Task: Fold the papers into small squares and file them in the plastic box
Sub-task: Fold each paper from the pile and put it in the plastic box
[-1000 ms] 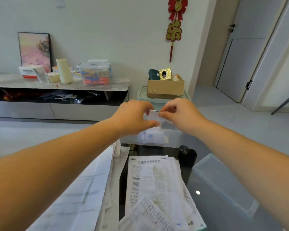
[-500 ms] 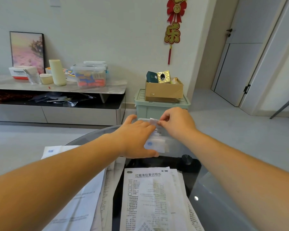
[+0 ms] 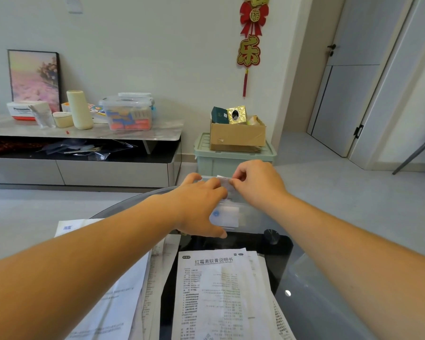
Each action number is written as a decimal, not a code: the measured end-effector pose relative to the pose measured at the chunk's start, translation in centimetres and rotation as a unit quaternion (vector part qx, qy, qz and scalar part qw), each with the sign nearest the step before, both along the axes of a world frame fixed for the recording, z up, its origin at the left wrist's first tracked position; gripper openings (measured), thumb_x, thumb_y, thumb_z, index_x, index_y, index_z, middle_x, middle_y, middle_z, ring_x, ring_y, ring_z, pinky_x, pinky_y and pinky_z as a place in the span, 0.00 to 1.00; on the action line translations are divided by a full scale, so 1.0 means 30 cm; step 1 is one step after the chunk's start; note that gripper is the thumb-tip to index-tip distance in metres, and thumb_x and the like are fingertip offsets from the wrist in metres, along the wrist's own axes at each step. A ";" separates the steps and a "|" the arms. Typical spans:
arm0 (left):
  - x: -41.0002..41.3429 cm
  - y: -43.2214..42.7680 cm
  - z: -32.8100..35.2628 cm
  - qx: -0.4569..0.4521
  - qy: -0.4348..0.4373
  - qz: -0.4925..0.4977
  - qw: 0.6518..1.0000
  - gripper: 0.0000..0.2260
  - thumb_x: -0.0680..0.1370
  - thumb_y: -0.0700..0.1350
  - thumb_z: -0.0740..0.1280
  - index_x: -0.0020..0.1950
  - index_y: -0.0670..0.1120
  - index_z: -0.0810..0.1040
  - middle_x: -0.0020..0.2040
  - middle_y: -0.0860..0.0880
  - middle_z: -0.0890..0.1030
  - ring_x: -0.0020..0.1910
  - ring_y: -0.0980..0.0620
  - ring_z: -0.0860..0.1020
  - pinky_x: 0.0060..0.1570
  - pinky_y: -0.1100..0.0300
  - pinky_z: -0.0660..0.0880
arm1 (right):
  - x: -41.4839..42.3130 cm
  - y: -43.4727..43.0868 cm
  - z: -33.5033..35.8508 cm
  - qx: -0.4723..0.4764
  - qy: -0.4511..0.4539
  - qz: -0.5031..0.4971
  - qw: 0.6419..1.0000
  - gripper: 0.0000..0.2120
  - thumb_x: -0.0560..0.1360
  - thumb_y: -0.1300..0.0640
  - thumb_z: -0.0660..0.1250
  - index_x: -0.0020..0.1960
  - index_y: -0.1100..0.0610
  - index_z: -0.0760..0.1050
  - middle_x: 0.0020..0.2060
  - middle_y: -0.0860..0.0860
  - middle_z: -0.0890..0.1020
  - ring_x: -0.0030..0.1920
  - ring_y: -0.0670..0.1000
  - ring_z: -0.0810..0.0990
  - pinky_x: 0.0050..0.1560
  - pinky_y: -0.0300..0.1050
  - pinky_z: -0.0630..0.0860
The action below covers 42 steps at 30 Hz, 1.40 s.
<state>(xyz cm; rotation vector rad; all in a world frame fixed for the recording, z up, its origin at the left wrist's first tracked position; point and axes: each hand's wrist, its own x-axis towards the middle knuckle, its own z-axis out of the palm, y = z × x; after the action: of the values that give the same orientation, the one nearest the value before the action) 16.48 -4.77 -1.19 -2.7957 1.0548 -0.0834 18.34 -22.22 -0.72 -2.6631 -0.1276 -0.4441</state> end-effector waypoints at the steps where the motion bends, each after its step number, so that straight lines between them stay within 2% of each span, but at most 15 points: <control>1: -0.001 0.001 0.000 -0.005 0.002 0.000 1.000 0.35 0.74 0.69 0.66 0.75 0.52 0.63 0.73 0.51 0.66 0.71 0.50 0.66 0.77 0.46 0.48 | -0.001 0.001 0.000 -0.005 -0.001 0.000 1.000 0.06 0.77 0.51 0.70 0.41 0.48 0.81 0.36 0.45 0.82 0.40 0.48 0.80 0.45 0.51 0.82; 8: -0.001 -0.003 -0.003 -0.021 0.004 0.006 1.000 0.33 0.73 0.68 0.67 0.72 0.52 0.64 0.69 0.53 0.71 0.67 0.50 0.69 0.75 0.47 0.51 | 0.002 0.004 0.002 -0.044 0.008 0.003 0.999 0.07 0.77 0.50 0.70 0.40 0.47 0.79 0.37 0.45 0.81 0.41 0.49 0.80 0.44 0.49 0.81; 13: 0.000 -0.002 -0.008 -0.038 0.011 0.009 0.999 0.33 0.74 0.67 0.67 0.73 0.53 0.65 0.69 0.54 0.71 0.70 0.52 0.68 0.77 0.43 0.45 | 0.002 0.005 0.008 -0.061 0.027 0.009 0.998 0.07 0.77 0.51 0.71 0.40 0.48 0.82 0.38 0.46 0.83 0.42 0.49 0.81 0.44 0.48 0.81; 18: 0.003 -0.001 -0.012 -0.049 0.018 0.009 0.999 0.36 0.74 0.66 0.68 0.77 0.55 0.61 0.71 0.54 0.70 0.71 0.51 0.67 0.78 0.44 0.46 | 0.008 0.003 0.021 -0.084 0.071 0.050 0.993 0.06 0.78 0.52 0.70 0.46 0.48 0.86 0.40 0.45 0.84 0.43 0.50 0.81 0.49 0.52 0.82; 23: 0.010 0.008 -0.033 -0.066 -0.032 0.001 0.997 0.38 0.72 0.68 0.69 0.77 0.55 0.60 0.73 0.52 0.64 0.72 0.50 0.61 0.75 0.48 0.53 | -0.021 -0.017 0.036 -0.066 0.067 0.084 0.992 0.08 0.80 0.54 0.67 0.56 0.49 0.83 0.50 0.47 0.84 0.51 0.49 0.81 0.54 0.50 0.79; 27: 0.010 0.008 -0.041 -0.074 -0.041 0.007 0.996 0.42 0.71 0.67 0.71 0.78 0.53 0.58 0.75 0.51 0.61 0.74 0.48 0.59 0.76 0.49 0.53 | -0.031 -0.040 0.021 -0.030 0.044 0.102 0.993 0.13 0.80 0.60 0.63 0.60 0.51 0.81 0.54 0.48 0.84 0.54 0.49 0.80 0.58 0.49 0.78; 32: 0.000 0.006 -0.029 -0.072 -0.015 0.017 0.997 0.43 0.72 0.66 0.71 0.79 0.52 0.54 0.77 0.52 0.63 0.75 0.49 0.61 0.77 0.48 0.50 | -0.045 -0.061 0.002 -0.011 0.064 0.121 0.991 0.19 0.79 0.64 0.58 0.63 0.50 0.79 0.59 0.46 0.82 0.59 0.47 0.78 0.60 0.42 0.74; 35: 0.000 0.000 -0.027 -0.074 0.003 0.025 0.997 0.42 0.72 0.66 0.71 0.79 0.53 0.56 0.75 0.52 0.68 0.74 0.50 0.64 0.77 0.47 0.50 | -0.055 -0.060 0.000 -0.022 0.098 0.143 0.985 0.19 0.80 0.62 0.57 0.65 0.49 0.77 0.59 0.46 0.81 0.61 0.49 0.77 0.66 0.48 0.71; 38: 0.007 -0.005 -0.021 -0.058 0.016 0.031 0.998 0.39 0.72 0.66 0.70 0.77 0.53 0.59 0.71 0.52 0.71 0.71 0.49 0.67 0.77 0.46 0.51 | -0.066 -0.055 -0.001 -0.063 0.121 0.151 0.979 0.18 0.82 0.60 0.54 0.68 0.50 0.73 0.61 0.47 0.81 0.63 0.50 0.76 0.72 0.51 0.62; 40: 0.008 -0.004 -0.014 -0.048 0.013 0.031 0.998 0.38 0.72 0.67 0.69 0.76 0.53 0.60 0.71 0.52 0.72 0.71 0.49 0.67 0.77 0.44 0.49 | -0.074 -0.057 0.002 -0.031 0.122 0.151 0.981 0.19 0.82 0.60 0.54 0.70 0.51 0.70 0.64 0.47 0.80 0.66 0.49 0.75 0.71 0.51 0.64; 42: -0.004 -0.002 -0.001 -0.050 -0.008 0.026 0.998 0.39 0.72 0.68 0.69 0.77 0.53 0.59 0.72 0.52 0.70 0.73 0.50 0.65 0.77 0.44 0.47 | -0.091 -0.066 0.014 0.026 0.091 0.142 0.985 0.18 0.81 0.60 0.56 0.69 0.51 0.71 0.62 0.47 0.81 0.63 0.49 0.77 0.66 0.50 0.71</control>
<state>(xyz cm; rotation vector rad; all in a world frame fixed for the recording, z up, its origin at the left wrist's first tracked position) 16.37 -4.83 -1.20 -2.9048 1.0002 -0.1555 15.60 -24.18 -0.31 -2.5659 -0.4256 -0.1107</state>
